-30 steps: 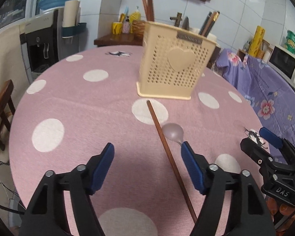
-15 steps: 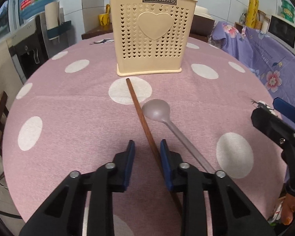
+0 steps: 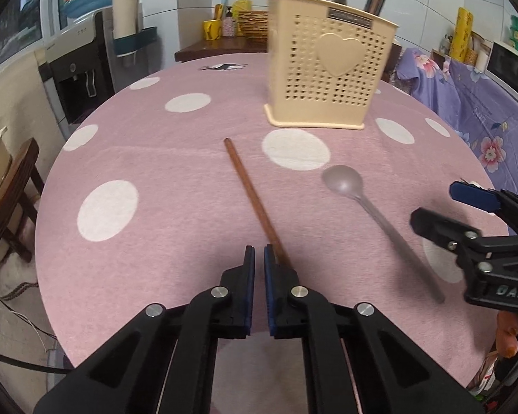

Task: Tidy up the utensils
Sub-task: 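Close the left gripper on the brown chopstick while the right closes on the grey spoon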

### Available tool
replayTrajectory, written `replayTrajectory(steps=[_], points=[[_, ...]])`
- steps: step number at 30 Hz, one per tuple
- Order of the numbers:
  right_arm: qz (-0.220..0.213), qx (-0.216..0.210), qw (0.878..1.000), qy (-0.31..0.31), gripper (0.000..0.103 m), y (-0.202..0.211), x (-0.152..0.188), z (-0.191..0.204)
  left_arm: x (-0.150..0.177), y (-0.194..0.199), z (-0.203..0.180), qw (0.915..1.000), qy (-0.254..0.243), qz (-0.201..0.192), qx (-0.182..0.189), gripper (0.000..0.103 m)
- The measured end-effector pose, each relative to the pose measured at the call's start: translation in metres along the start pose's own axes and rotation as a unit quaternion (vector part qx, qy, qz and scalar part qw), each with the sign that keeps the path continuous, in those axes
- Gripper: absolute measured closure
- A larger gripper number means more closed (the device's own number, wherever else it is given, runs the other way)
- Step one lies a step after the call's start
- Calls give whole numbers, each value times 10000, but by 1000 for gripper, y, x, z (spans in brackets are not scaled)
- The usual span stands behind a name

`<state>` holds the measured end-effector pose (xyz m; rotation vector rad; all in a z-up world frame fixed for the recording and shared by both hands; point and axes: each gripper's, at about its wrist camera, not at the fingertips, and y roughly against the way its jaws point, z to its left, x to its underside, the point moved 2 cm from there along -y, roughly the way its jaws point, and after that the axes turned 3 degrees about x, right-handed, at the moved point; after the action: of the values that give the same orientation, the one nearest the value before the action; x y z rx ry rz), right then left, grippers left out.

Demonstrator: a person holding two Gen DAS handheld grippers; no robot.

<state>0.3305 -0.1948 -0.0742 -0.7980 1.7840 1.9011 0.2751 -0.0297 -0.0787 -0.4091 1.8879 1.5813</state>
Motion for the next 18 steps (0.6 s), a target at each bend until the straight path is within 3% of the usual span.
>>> replayTrajectory(steps=[5,13,18], points=[[388,-19,9984,410,27,-28,-9,22,0,1,5,9997,177,-23,172,96],[618,-90,9965,558,30,-54,-26,37,-2,-1,16,9992,347,-35,172,91],[647,-136,9959,612,41,-64,-39,45,-5,3,25,9986,490,-117,150,65]])
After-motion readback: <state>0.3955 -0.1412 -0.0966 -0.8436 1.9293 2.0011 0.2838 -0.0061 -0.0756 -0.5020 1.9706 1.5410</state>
